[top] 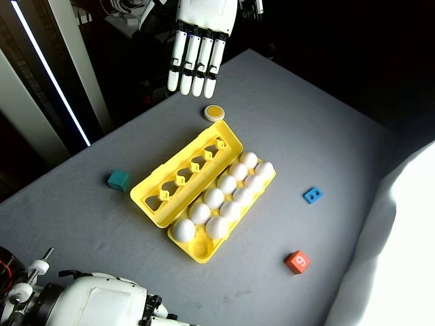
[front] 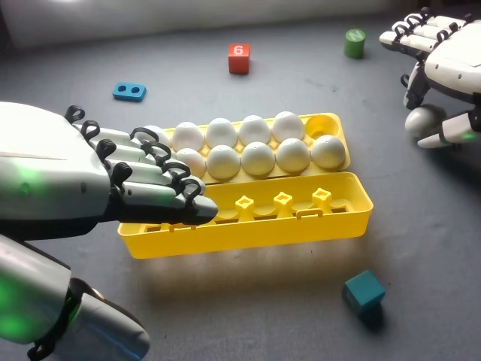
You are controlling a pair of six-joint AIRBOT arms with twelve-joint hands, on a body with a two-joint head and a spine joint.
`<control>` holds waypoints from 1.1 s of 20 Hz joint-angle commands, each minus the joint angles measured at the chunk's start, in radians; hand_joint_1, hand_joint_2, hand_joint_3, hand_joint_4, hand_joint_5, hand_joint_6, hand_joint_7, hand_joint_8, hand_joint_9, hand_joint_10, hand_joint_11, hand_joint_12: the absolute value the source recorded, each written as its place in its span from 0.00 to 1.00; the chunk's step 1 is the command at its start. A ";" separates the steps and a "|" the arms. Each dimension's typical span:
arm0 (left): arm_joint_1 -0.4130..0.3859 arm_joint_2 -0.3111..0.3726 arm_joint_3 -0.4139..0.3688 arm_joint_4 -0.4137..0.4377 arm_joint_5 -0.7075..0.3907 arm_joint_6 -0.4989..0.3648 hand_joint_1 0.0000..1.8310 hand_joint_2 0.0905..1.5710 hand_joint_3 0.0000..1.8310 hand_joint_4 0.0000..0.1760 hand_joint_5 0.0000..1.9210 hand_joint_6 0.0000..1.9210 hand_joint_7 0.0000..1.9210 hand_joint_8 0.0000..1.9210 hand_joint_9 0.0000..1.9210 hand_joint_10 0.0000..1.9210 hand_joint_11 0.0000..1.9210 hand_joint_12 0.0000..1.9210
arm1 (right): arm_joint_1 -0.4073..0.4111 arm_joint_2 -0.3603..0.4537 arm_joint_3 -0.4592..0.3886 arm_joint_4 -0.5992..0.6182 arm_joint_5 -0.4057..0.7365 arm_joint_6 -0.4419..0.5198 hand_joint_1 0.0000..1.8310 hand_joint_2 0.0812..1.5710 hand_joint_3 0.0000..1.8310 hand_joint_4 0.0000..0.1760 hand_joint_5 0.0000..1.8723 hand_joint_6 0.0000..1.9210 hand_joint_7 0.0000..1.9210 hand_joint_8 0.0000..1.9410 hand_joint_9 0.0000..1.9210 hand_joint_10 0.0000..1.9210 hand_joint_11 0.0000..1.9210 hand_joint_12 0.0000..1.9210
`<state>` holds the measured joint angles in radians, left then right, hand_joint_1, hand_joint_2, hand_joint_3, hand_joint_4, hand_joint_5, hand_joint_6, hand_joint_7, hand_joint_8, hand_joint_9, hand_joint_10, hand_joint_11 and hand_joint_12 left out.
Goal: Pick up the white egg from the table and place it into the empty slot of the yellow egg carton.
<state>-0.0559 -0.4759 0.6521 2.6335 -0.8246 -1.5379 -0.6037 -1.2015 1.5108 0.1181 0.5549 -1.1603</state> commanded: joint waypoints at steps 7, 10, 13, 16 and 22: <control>-0.007 0.004 -0.003 -0.041 0.067 0.000 0.00 0.67 0.00 0.00 0.03 0.00 0.01 0.00 0.01 0.00 0.01 0.01 | -0.005 0.004 0.006 0.010 0.117 0.011 0.65 0.64 0.00 0.00 0.62 0.37 0.00 0.00 0.00 0.00 0.00 0.00; -0.007 0.005 -0.003 -0.042 0.067 0.000 0.00 0.67 0.00 0.00 0.04 0.00 0.02 0.00 0.01 0.00 0.01 0.01 | 0.006 0.006 -0.001 0.010 0.117 0.045 0.64 0.65 0.00 0.00 0.61 0.38 0.00 0.00 0.00 0.00 0.00 0.00; -0.007 0.005 -0.003 -0.044 0.067 0.001 0.00 0.67 0.00 0.00 0.04 0.01 0.03 0.01 0.03 0.01 0.02 0.01 | 0.037 0.005 -0.011 0.010 0.117 0.141 0.64 0.65 0.00 0.00 0.60 0.39 0.00 0.00 0.00 0.00 0.00 0.00; -0.007 0.005 -0.003 -0.045 0.067 0.001 0.00 0.67 0.00 0.00 0.03 0.00 0.02 0.00 0.02 0.00 0.01 0.01 | 0.071 0.005 -0.039 0.010 0.117 0.155 0.64 0.65 0.00 0.00 0.60 0.40 0.00 0.00 0.00 0.00 0.00 0.00; -0.007 0.005 -0.002 -0.045 0.067 0.001 0.00 0.68 0.00 0.00 0.03 0.00 0.02 0.00 0.01 0.00 0.00 0.01 | 0.142 -0.045 -0.056 0.085 0.156 0.164 0.64 0.66 0.00 0.00 0.59 0.41 0.00 0.00 0.00 0.00 0.00 0.00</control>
<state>-0.0559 -0.4751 0.6514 2.6289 -0.8249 -1.5379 -0.4732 -1.2533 1.4548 0.1970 0.5774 -1.0016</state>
